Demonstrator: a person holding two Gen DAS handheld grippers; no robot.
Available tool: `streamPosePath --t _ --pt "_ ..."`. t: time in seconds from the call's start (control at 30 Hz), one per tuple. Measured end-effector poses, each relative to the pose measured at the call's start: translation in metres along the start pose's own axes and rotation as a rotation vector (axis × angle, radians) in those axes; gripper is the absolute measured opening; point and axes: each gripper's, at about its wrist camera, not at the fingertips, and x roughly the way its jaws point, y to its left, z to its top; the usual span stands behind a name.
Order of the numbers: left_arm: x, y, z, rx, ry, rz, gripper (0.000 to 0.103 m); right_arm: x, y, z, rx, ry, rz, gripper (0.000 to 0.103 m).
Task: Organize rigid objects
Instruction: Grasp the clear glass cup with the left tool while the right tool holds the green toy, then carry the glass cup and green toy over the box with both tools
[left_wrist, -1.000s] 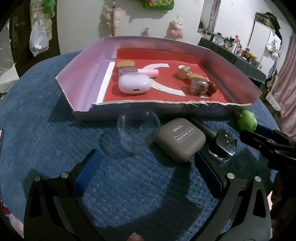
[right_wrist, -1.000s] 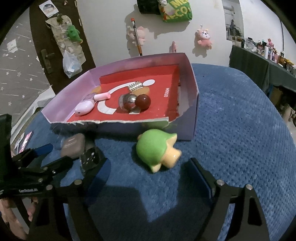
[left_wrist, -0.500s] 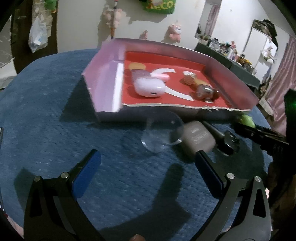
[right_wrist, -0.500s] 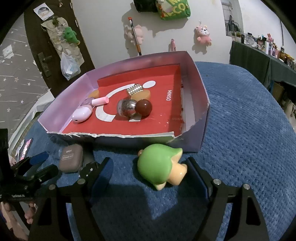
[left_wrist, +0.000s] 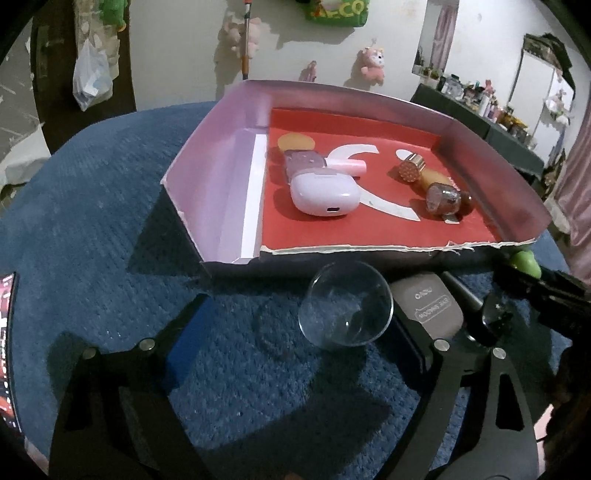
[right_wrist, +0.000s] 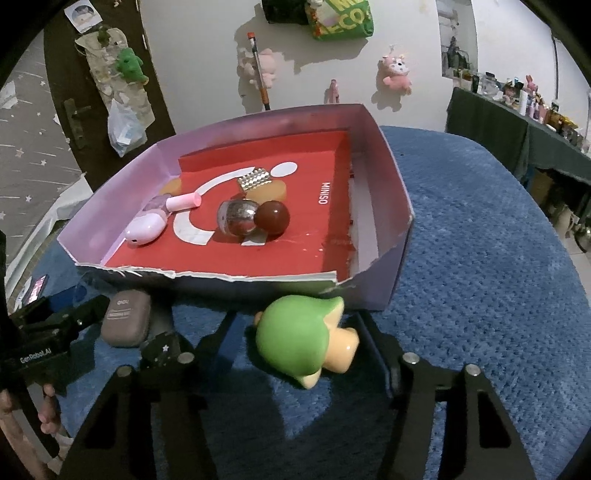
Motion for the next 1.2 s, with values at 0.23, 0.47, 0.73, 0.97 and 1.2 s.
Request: streamPosePath --t 0.23,0.47,0.73,0.97,1.2 --pt "-0.004 -0.027 -0.007 0.101 -0.019 0.027 0.041 -0.003 -0.004 -0.002 0.012 -0.003 0.013 0.057" --pt "-0.013 -0.033 -0.012 0.133 -0.034 0.035 0.037 -0.016 -0.008 -0.008 0.024 -0.012 0.044 0.057" --pt "-0.04 -0.039 -0.015 0.144 -0.077 0.014 0.037 -0.035 -0.001 -0.015 0.011 -0.021 0.089 0.057" --pt "-0.056 -0.047 -0.018 0.158 -0.107 0.004 0.037 -0.055 0.008 -0.018 -0.018 -0.043 0.126 0.057" --pt "-0.065 -0.047 -0.017 0.149 -0.117 -0.021 0.037 -0.066 0.018 -0.017 -0.032 -0.047 0.174 0.057"
